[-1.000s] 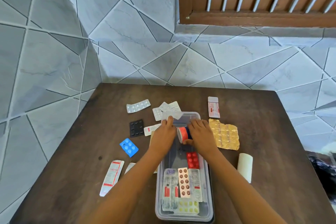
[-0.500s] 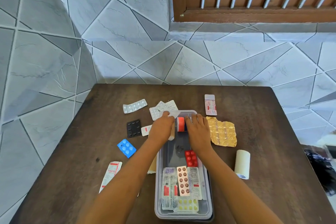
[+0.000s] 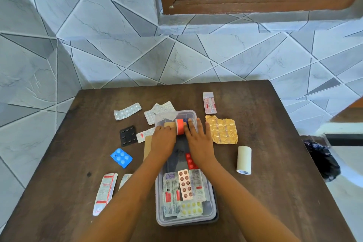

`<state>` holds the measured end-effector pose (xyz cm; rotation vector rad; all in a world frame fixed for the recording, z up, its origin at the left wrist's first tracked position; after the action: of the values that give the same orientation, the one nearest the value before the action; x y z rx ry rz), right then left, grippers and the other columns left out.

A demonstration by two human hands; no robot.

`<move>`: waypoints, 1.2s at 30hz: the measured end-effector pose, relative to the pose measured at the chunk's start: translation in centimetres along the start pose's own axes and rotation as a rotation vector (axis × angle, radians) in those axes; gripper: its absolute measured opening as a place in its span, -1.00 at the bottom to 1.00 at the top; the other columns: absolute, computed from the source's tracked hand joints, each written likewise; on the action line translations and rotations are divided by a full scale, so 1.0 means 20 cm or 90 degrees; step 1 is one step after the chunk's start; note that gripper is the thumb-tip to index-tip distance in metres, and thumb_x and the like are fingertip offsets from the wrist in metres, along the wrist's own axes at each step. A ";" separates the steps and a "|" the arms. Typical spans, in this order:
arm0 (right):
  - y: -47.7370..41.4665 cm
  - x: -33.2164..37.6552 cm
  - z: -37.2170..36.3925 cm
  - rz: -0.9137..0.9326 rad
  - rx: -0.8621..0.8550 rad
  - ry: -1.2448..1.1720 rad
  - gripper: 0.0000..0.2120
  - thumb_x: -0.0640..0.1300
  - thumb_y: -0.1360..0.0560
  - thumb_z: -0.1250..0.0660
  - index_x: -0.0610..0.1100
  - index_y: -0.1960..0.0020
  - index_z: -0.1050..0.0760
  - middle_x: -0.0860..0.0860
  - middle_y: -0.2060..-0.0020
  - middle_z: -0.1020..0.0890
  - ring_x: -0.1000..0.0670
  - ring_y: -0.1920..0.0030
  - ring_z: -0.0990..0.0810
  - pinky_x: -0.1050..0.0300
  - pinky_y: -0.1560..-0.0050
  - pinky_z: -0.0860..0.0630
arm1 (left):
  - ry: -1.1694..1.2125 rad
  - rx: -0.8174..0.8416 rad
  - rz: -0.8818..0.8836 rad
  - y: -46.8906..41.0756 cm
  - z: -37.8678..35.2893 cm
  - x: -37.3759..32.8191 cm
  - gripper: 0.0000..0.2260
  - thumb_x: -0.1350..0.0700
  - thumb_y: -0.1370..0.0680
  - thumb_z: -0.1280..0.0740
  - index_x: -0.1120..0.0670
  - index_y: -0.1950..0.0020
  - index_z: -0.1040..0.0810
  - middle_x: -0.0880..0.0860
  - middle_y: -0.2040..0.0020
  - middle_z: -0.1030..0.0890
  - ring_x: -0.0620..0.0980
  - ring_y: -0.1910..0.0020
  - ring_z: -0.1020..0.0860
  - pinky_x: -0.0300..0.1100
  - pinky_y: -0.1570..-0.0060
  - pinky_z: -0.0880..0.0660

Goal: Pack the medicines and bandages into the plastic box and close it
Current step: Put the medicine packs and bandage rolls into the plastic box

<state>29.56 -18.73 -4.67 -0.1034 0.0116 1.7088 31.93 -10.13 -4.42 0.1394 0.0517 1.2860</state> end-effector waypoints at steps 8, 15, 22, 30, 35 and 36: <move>0.24 -0.36 0.11 -0.160 -0.109 -0.355 -0.54 -0.16 -0.52 -0.21 -0.16 -0.41 -0.28 -0.15 -0.42 -0.36 -0.18 -0.43 -0.30 -0.10 -0.43 -0.23 | 0.234 -0.126 0.005 0.12 0.29 -0.13 -0.75 0.14 -0.59 -0.16 0.09 -0.16 -0.59 0.10 -0.14 -0.64 0.10 -0.10 -0.59 -0.06 -0.06 -0.51; 0.56 -0.75 -0.12 -0.470 0.120 -0.329 -0.35 -0.03 -0.46 -0.33 -0.15 -0.44 -0.12 -0.19 -0.35 -0.34 -0.21 -0.32 -0.39 -0.05 -0.23 -0.44 | 0.160 0.013 -0.194 0.00 0.17 -0.62 -0.73 0.20 -0.56 -0.20 0.13 -0.24 -0.50 0.16 -0.21 -0.55 0.13 -0.20 -0.50 -0.04 -0.14 -0.48; 0.60 -0.81 -0.14 -0.512 0.098 -0.437 -0.40 -0.01 -0.43 -0.36 -0.15 -0.37 -0.24 -0.17 -0.24 -0.51 -0.20 -0.20 -0.51 0.01 -0.04 -0.50 | -0.041 0.146 -0.225 -0.13 -0.02 -0.80 -0.65 0.23 -0.58 -0.19 0.19 -0.37 -0.35 0.22 -0.32 -0.47 0.19 -0.30 -0.46 0.00 -0.24 -0.41; 0.55 -0.81 -0.05 -0.491 0.022 -0.496 -0.37 0.01 -0.42 -0.38 -0.16 -0.39 -0.25 -0.16 -0.24 -0.54 -0.17 -0.19 -0.53 0.02 -0.05 -0.51 | 0.068 0.144 -0.228 -0.12 0.00 -0.85 -0.51 0.21 -0.62 -0.13 0.20 -0.52 -0.06 0.18 -0.53 -0.17 0.10 -0.50 -0.20 -0.13 -0.47 -0.05; 0.52 -0.77 0.09 -0.453 -0.012 -0.533 -0.38 0.01 -0.41 -0.40 -0.13 -0.38 -0.26 -0.14 -0.23 -0.55 -0.17 -0.17 -0.55 -0.04 -0.11 -0.52 | 0.214 -0.075 -0.085 -0.05 0.42 -0.59 -0.75 0.14 -0.62 -0.13 0.12 -0.22 -0.51 0.14 -0.10 -0.64 0.13 -0.05 -0.61 -0.09 -0.10 -0.52; 0.50 -0.74 0.13 -0.434 -0.021 -0.542 -0.38 0.01 -0.41 -0.41 -0.13 -0.38 -0.27 -0.14 -0.23 -0.56 -0.16 -0.17 -0.56 -0.05 -0.12 -0.52 | 0.260 -0.115 -0.062 0.00 0.49 -0.50 -0.76 0.12 -0.61 -0.16 0.10 -0.19 -0.54 0.14 -0.05 -0.66 0.11 0.00 -0.63 -0.10 -0.07 -0.53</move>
<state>21.49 -34.67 -1.53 0.5452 -0.6156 0.9638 30.22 -20.52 4.90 -0.2786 0.2876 1.1986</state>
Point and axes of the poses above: each hand's wrist, its own y-axis away from the middle knuckle, its own z-axis out of the back of the hand, x = y × z, the point moved 9 cm from there along -y, towards the middle knuckle
